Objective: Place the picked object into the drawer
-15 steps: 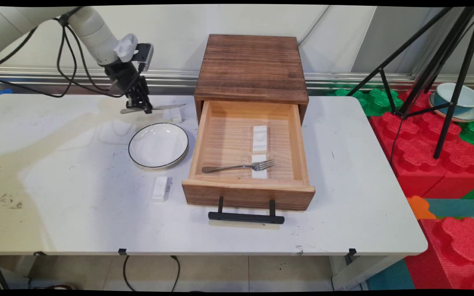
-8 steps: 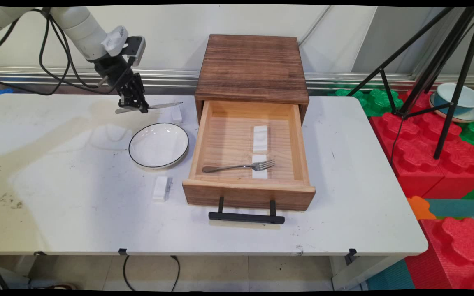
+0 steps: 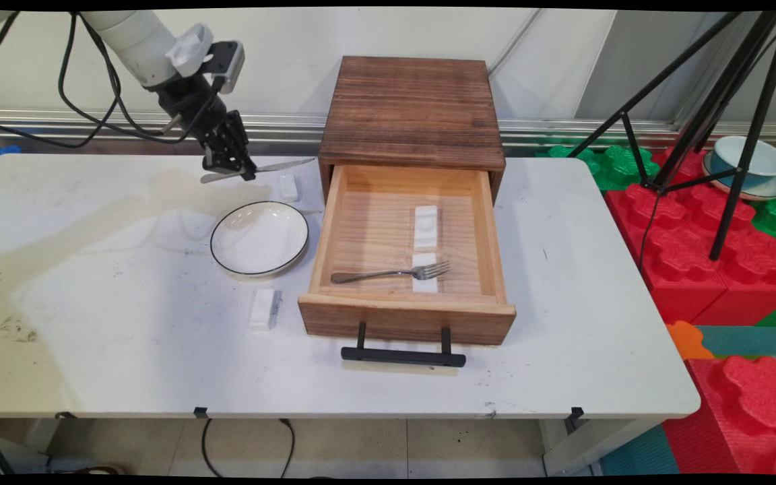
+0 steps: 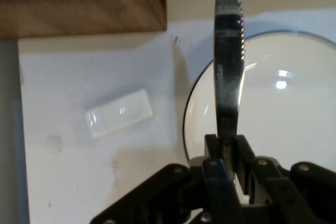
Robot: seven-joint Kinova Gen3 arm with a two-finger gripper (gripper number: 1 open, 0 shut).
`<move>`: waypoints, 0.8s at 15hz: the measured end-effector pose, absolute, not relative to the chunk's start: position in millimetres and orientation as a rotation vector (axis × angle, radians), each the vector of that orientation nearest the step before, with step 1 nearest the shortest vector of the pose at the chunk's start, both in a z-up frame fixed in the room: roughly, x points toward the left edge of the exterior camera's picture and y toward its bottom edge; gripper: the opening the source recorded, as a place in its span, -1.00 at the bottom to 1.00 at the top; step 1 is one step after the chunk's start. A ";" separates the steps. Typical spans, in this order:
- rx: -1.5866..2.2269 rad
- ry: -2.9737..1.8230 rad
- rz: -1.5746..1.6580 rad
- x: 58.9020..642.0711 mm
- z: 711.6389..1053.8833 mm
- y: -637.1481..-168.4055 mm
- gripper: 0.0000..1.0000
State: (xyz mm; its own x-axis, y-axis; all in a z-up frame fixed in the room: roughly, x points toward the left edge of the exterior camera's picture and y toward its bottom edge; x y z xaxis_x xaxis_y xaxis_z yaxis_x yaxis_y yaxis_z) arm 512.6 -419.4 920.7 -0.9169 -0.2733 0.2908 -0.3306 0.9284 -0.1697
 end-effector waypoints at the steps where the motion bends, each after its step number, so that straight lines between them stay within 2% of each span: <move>1: 0.445 -2.809 0.316 507.3 926.2 -417.1 -1.00; 12: 0.392 -2.642 0.365 442.7 977.3 -407.2 -1.00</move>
